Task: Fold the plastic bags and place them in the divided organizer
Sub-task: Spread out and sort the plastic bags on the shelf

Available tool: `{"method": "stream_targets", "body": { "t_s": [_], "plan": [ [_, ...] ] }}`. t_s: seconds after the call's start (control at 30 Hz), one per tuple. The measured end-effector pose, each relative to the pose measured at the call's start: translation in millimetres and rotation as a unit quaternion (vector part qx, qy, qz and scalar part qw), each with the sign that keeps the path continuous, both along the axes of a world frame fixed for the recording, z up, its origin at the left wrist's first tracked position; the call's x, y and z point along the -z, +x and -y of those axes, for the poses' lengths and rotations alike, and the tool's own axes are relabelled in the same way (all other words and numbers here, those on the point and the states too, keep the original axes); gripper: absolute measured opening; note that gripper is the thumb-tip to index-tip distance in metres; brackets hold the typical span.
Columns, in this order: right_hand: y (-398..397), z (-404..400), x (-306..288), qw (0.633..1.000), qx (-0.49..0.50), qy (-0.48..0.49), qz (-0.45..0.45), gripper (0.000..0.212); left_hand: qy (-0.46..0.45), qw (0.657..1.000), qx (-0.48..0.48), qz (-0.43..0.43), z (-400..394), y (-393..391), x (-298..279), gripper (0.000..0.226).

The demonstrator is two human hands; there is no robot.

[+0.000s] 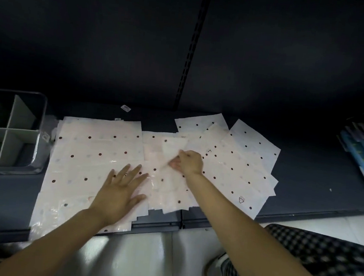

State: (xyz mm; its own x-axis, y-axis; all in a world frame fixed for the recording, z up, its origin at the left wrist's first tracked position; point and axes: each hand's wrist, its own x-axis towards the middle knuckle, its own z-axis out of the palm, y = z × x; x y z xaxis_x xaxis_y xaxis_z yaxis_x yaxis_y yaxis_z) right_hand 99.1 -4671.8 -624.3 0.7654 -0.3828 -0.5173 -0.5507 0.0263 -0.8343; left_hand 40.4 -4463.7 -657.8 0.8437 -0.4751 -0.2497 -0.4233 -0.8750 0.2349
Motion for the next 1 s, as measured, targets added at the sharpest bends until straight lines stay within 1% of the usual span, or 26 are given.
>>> {"method": "stream_targets", "body": {
  "t_s": [0.03,0.1,0.13,0.17,0.23,0.3,0.37,0.4,0.43,0.47,0.53,0.6,0.67,0.73,0.83,0.9,0.93,1.0],
  "plan": [
    [2,-4,1,1.000,-0.009,0.021,0.010,0.021,0.012,1.000,-0.014,-0.007,-4,-1,3,0.109],
    [-1,-2,4,0.998,-0.040,0.001,0.040,0.011,0.015,0.999,-0.031,-0.017,-21,-2,9,0.110],
    [-4,7,6,0.996,-0.051,-0.031,0.062,0.007,0.019,0.999,-0.029,-0.011,-34,-3,11,0.106],
    [-9,21,9,0.991,-0.061,-0.084,0.082,0.007,0.022,0.999,-0.024,-0.002,-46,-2,14,0.100],
    [-22,59,16,0.963,-0.098,-0.233,0.088,0.020,0.006,1.000,-0.019,0.008,-63,-1,16,0.090],
    [-39,103,24,0.918,-0.136,-0.370,0.043,0.042,-0.002,1.000,-0.015,0.004,-70,-1,15,0.086],
    [-57,141,34,0.881,-0.179,-0.438,-0.031,0.063,-0.008,1.000,-0.013,0.009,-71,-1,17,0.083],
    [-65,154,38,0.864,-0.206,-0.453,-0.069,0.069,-0.014,1.000,-0.016,0.012,-70,-2,18,0.081],
    [-72,163,42,0.856,-0.224,-0.457,-0.088,0.068,-0.017,1.000,-0.021,0.013,-69,-3,19,0.080],
    [-76,168,46,0.863,-0.221,-0.447,-0.080,0.063,-0.019,0.999,-0.025,0.012,-69,-3,20,0.080],
    [-79,171,53,0.905,-0.149,-0.398,-0.016,0.044,-0.023,0.999,-0.035,0.015,-67,-3,22,0.082],
    [-79,171,53,0.936,-0.054,-0.347,0.029,0.027,-0.023,0.999,-0.040,0.016,-67,-1,23,0.087],
    [-77,174,49,0.953,0.020,-0.301,0.041,0.016,-0.025,0.999,-0.041,0.013,-65,1,21,0.094],
    [-73,176,40,0.958,0.054,-0.276,0.058,0.014,-0.040,0.998,-0.041,0.017,-60,3,16,0.099],
    [-63,169,24,0.956,0.062,-0.265,0.109,0.018,-0.092,0.995,-0.037,0.020,-43,5,5,0.096],
    [-56,153,12,0.958,0.051,-0.247,0.139,0.020,-0.157,0.987,-0.036,0.002,-27,5,-4,0.094],
    [-52,142,5,0.962,0.038,-0.225,0.153,0.019,-0.191,0.981,-0.041,-0.007,-19,5,-8,0.088],
    [-45,115,-7,0.967,-0.008,-0.185,0.175,0.017,-0.253,0.964,-0.071,-0.039,-2,4,-18,0.068]
  ]
}}
